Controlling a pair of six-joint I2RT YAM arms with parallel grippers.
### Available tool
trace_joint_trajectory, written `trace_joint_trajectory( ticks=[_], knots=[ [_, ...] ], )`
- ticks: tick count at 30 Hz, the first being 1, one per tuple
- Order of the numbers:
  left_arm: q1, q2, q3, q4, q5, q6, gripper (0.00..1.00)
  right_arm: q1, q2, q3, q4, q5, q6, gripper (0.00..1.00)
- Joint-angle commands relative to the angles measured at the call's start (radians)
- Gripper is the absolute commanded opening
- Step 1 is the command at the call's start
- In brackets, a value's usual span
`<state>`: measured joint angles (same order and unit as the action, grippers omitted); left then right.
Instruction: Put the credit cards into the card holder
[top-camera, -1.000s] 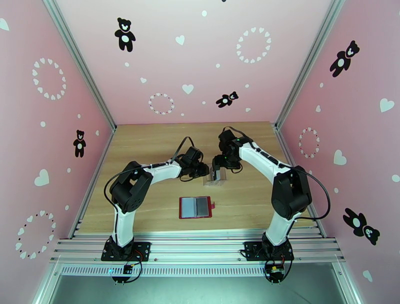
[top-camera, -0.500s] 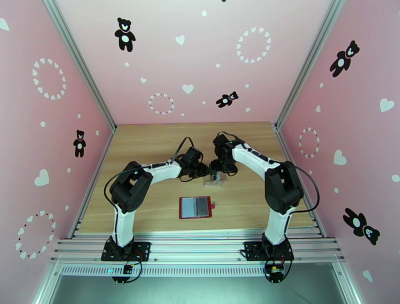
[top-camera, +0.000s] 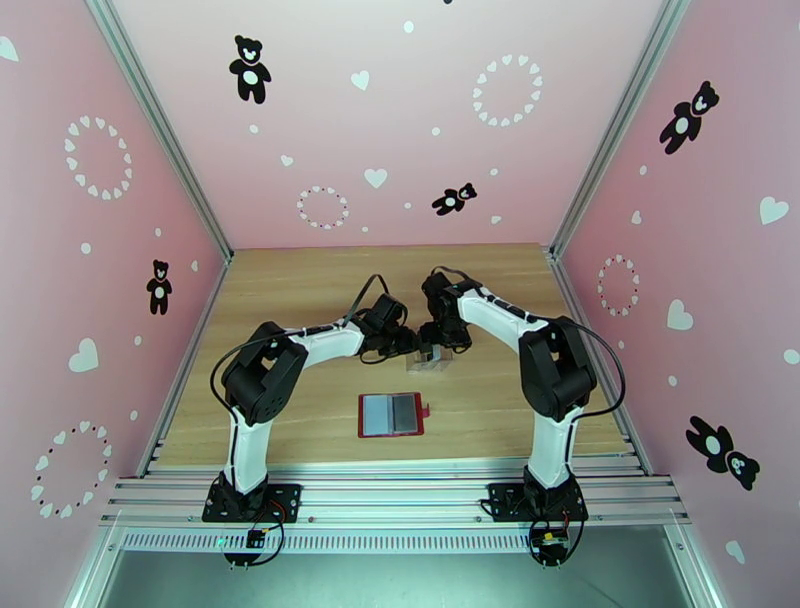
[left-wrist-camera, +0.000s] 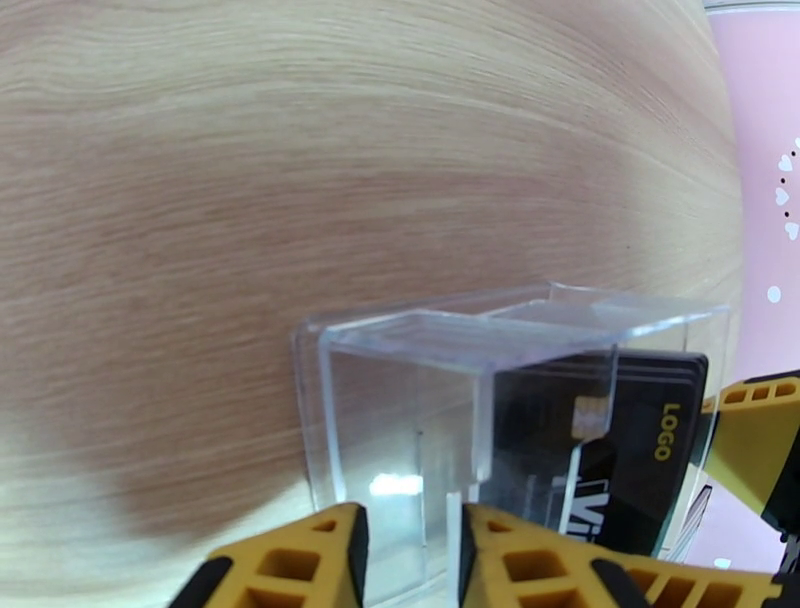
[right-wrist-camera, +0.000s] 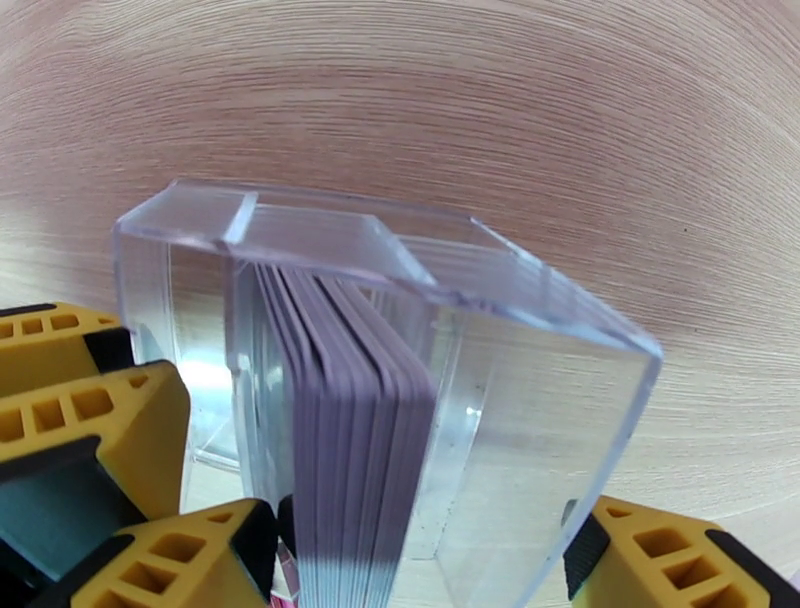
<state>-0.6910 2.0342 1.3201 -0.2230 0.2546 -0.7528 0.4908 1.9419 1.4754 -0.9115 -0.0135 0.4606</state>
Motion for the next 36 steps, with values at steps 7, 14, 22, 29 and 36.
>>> trace_joint_trajectory(
  ticks=[7,14,22,29,36],
  knots=[
    [-0.003,0.047,0.017,-0.052,-0.034,0.02,0.29,-0.022,-0.03,0.022,-0.049,0.05,-0.005,0.75],
    [-0.003,0.049,0.012,-0.051,-0.036,0.021,0.29,-0.043,-0.075,0.005,-0.056,0.049,-0.016,0.73],
    [-0.004,0.053,0.024,-0.057,-0.036,0.023,0.28,-0.045,-0.088,0.001,-0.058,0.041,-0.023,0.65],
    [-0.003,0.052,0.027,-0.062,-0.037,0.024,0.28,-0.046,-0.092,0.002,-0.053,0.023,-0.029,0.5],
    [-0.004,0.051,0.028,-0.064,-0.038,0.025,0.28,-0.046,-0.098,0.008,-0.065,0.038,-0.036,0.4]
  ],
)
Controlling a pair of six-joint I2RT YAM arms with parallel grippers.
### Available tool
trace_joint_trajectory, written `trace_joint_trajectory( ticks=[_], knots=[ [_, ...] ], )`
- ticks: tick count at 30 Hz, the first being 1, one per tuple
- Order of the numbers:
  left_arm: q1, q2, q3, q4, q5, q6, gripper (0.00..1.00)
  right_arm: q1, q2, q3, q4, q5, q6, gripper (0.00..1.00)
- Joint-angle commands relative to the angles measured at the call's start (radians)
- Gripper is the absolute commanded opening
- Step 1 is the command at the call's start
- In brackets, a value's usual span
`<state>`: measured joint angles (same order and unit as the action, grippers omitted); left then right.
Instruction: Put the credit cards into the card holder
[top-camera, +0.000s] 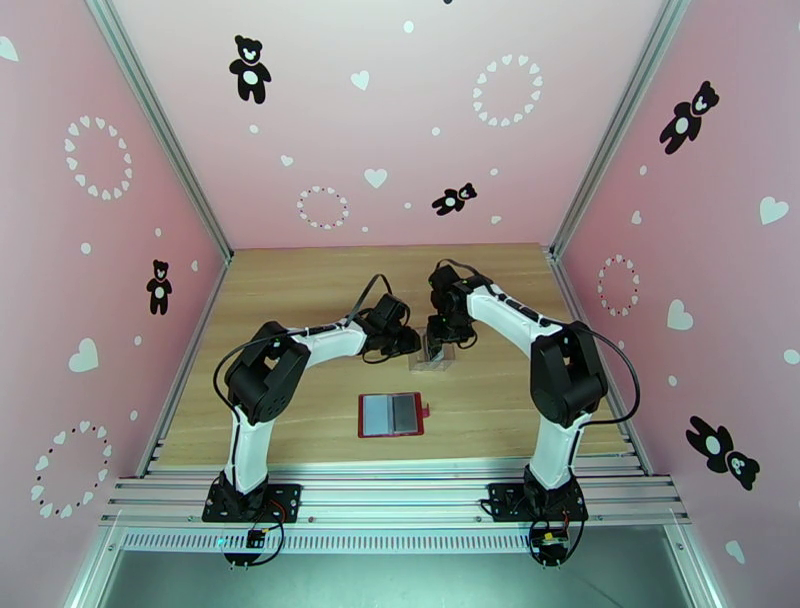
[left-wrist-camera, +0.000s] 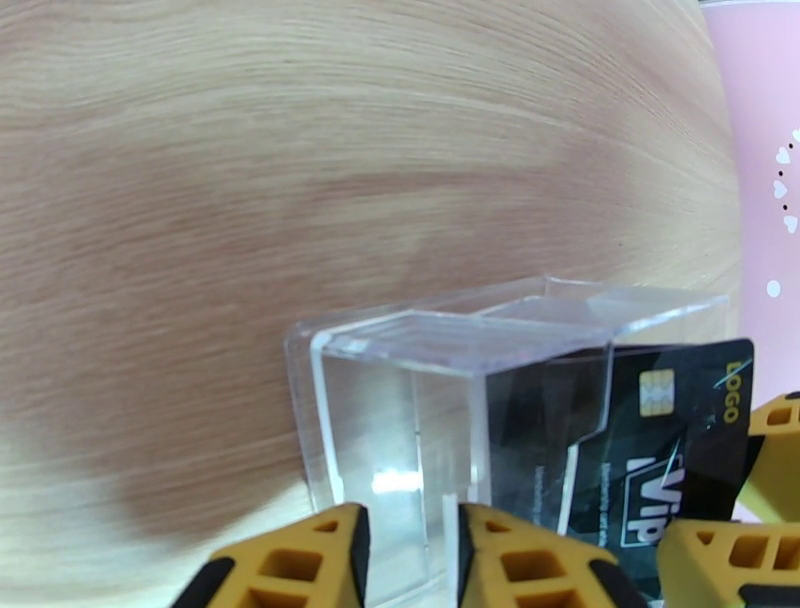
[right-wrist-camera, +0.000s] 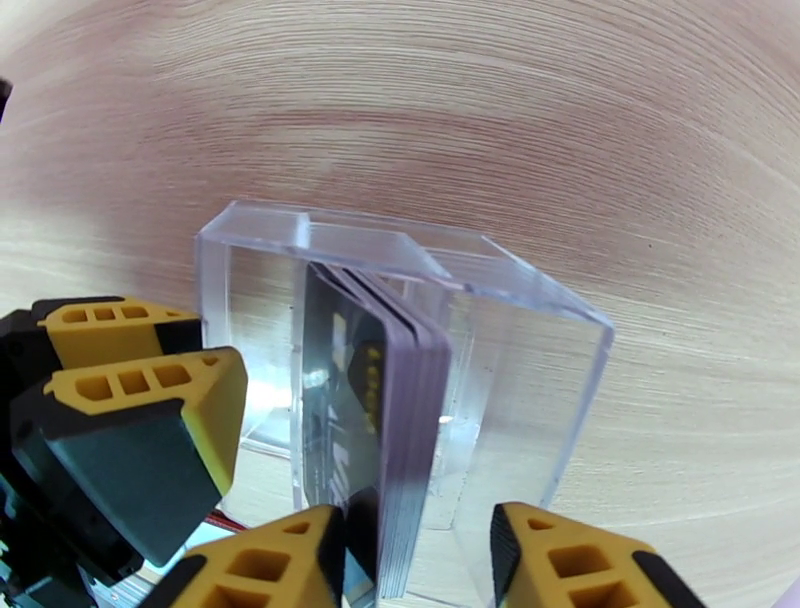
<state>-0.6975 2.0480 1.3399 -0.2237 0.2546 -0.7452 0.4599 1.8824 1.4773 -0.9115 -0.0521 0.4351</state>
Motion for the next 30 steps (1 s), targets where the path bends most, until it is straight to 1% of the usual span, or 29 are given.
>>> trace_joint_trajectory(
  ticks=[1,5,7,14,23,26,27,30],
  knots=[
    [0.004,0.037,0.007,-0.063,-0.038,0.018,0.28,-0.015,-0.039,0.008,-0.067,0.077,-0.01,0.38],
    [0.004,0.039,0.011,-0.067,-0.037,0.02,0.28,-0.015,-0.041,0.011,-0.07,0.08,-0.01,0.33],
    [0.003,0.039,0.013,-0.069,-0.037,0.021,0.28,-0.015,-0.042,0.013,-0.072,0.077,-0.01,0.29],
    [0.004,0.038,0.018,-0.077,-0.038,0.027,0.28,-0.015,-0.038,0.024,-0.081,0.076,-0.013,0.24],
    [0.003,0.04,0.024,-0.082,-0.035,0.029,0.28,-0.014,-0.042,0.032,-0.087,0.052,-0.011,0.12],
    [0.003,0.038,0.025,-0.084,-0.034,0.031,0.28,-0.015,-0.05,0.034,-0.085,0.031,-0.005,0.09],
    [0.004,0.038,0.025,-0.083,-0.035,0.029,0.28,-0.015,-0.052,0.035,-0.082,0.015,-0.001,0.06],
    [0.003,0.034,0.025,-0.083,-0.036,0.031,0.28,-0.014,-0.06,0.037,-0.075,-0.024,0.009,0.04]
  ],
)
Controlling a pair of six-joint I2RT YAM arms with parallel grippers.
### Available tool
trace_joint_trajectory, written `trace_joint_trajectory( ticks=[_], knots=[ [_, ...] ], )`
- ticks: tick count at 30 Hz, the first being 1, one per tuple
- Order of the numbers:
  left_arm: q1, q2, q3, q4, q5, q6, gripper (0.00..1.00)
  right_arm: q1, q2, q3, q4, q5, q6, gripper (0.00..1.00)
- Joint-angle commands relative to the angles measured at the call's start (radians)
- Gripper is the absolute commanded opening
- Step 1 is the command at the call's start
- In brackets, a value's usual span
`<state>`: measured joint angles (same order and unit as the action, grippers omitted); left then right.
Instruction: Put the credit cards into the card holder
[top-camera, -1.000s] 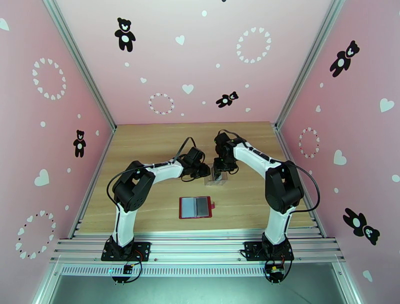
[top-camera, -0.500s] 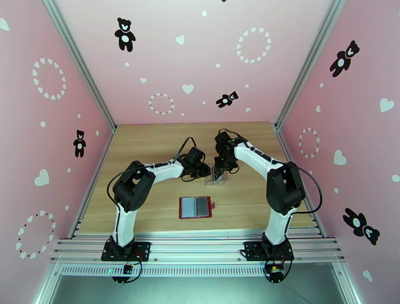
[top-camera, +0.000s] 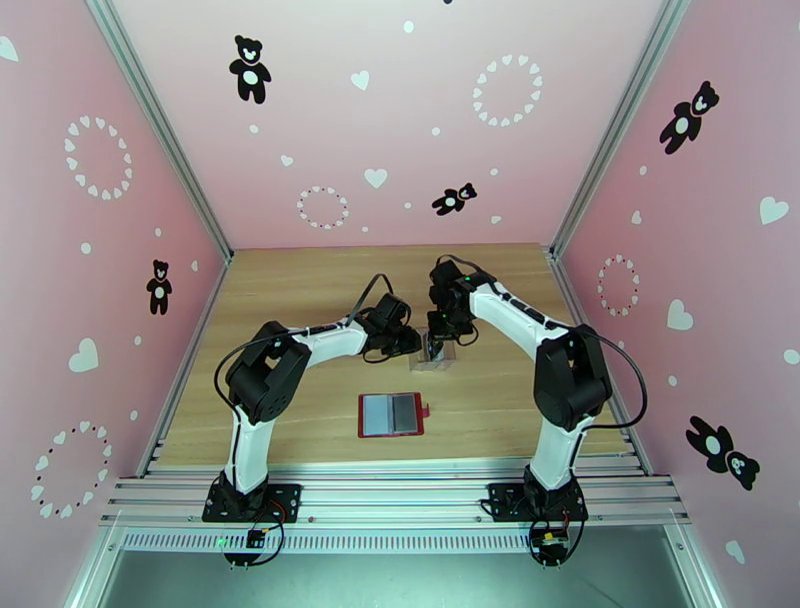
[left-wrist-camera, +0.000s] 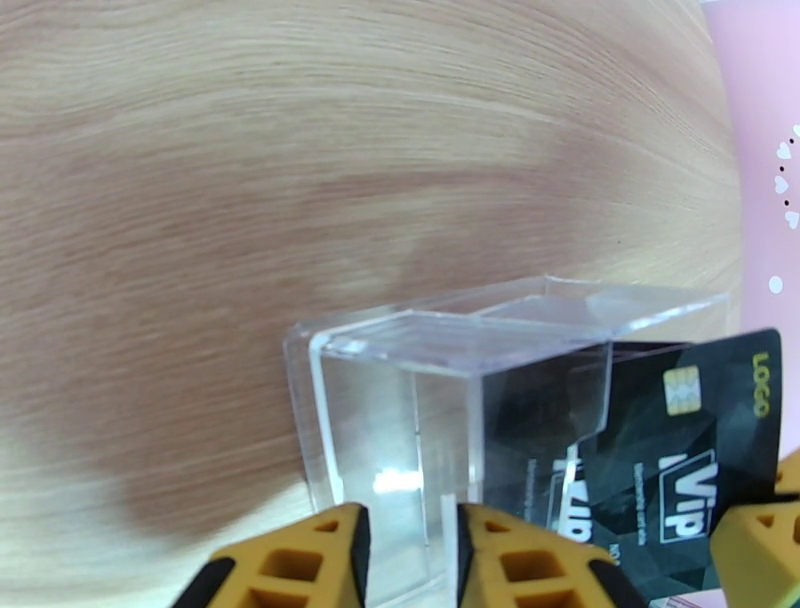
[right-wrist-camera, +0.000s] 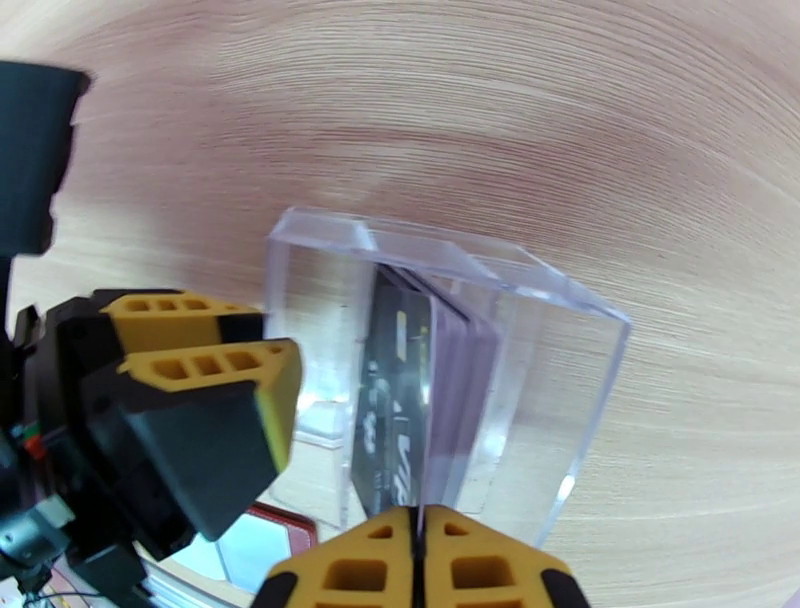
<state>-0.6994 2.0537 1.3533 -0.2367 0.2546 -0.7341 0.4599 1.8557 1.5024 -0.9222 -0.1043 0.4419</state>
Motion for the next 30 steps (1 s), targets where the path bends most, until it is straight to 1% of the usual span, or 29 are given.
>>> trace_joint_trajectory(
  ticks=[1,5,15,21,24,27,30],
  knots=[
    [0.005,0.026,0.011,-0.073,-0.036,0.019,0.28,-0.015,-0.038,0.011,-0.063,0.018,0.005,0.03],
    [0.005,0.007,0.0,-0.059,-0.033,0.014,0.28,-0.014,-0.067,0.007,-0.058,-0.004,0.016,0.0],
    [0.005,-0.107,-0.014,-0.07,-0.044,0.018,0.31,-0.015,-0.193,-0.039,-0.034,-0.062,0.039,0.0],
    [0.006,-0.221,-0.091,-0.034,-0.033,0.013,0.32,-0.015,-0.303,-0.164,0.061,-0.179,0.078,0.0],
    [0.005,-0.299,-0.153,-0.02,-0.029,0.013,0.32,-0.015,-0.375,-0.249,0.128,-0.261,0.117,0.0],
    [0.005,-0.399,-0.254,-0.011,-0.052,0.014,0.32,0.0,-0.472,-0.348,0.205,-0.326,0.172,0.0],
    [0.005,-0.503,-0.375,0.001,-0.06,0.007,0.33,0.034,-0.567,-0.46,0.289,-0.341,0.243,0.0]
  ],
)
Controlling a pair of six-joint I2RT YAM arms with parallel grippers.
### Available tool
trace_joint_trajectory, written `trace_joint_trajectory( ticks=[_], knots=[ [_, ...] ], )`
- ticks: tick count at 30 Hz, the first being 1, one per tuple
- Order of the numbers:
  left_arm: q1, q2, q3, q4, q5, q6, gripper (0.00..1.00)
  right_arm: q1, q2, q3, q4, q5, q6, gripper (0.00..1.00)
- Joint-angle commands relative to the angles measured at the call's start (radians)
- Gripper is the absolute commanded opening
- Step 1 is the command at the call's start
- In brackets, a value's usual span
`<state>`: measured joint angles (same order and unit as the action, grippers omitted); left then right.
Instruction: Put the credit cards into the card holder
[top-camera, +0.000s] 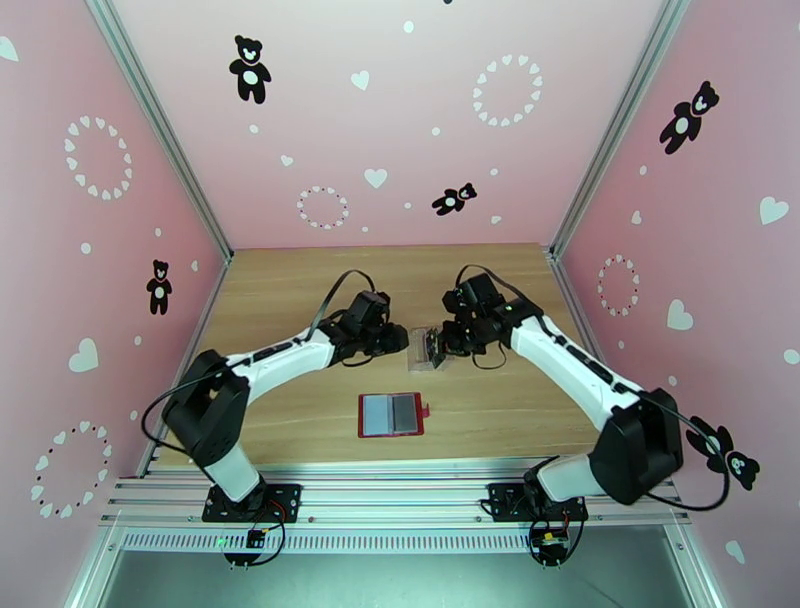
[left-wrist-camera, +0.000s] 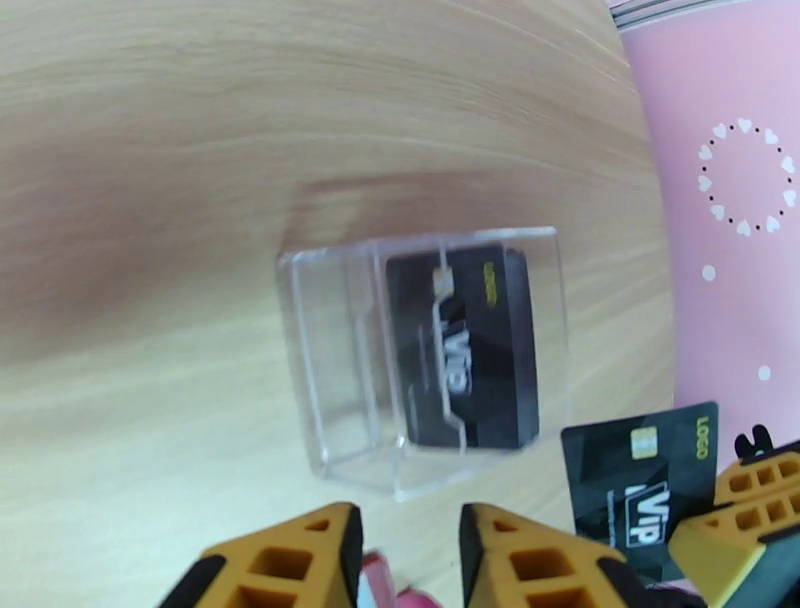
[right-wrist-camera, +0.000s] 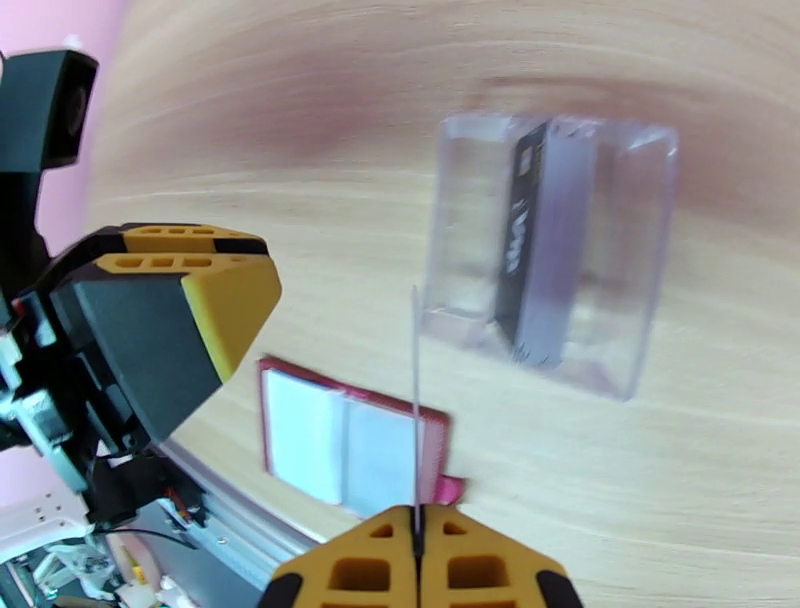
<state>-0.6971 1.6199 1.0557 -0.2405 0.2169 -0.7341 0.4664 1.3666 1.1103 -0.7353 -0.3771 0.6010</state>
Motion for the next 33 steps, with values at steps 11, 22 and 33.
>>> trace_joint_trajectory(
  ticks=[11,22,33],
  knots=[
    [0.002,-0.409,-0.531,0.078,0.032,-0.087,0.35,0.295,-0.248,-0.365,0.351,0.048,0.347,0.0],
    [-0.05,-0.433,-0.648,0.145,0.05,-0.127,0.33,0.421,-0.135,-0.499,0.578,0.121,0.485,0.0],
    [-0.06,-0.342,-0.643,0.195,0.059,-0.125,0.27,0.449,-0.007,-0.498,0.659,0.129,0.496,0.0]
  ],
)
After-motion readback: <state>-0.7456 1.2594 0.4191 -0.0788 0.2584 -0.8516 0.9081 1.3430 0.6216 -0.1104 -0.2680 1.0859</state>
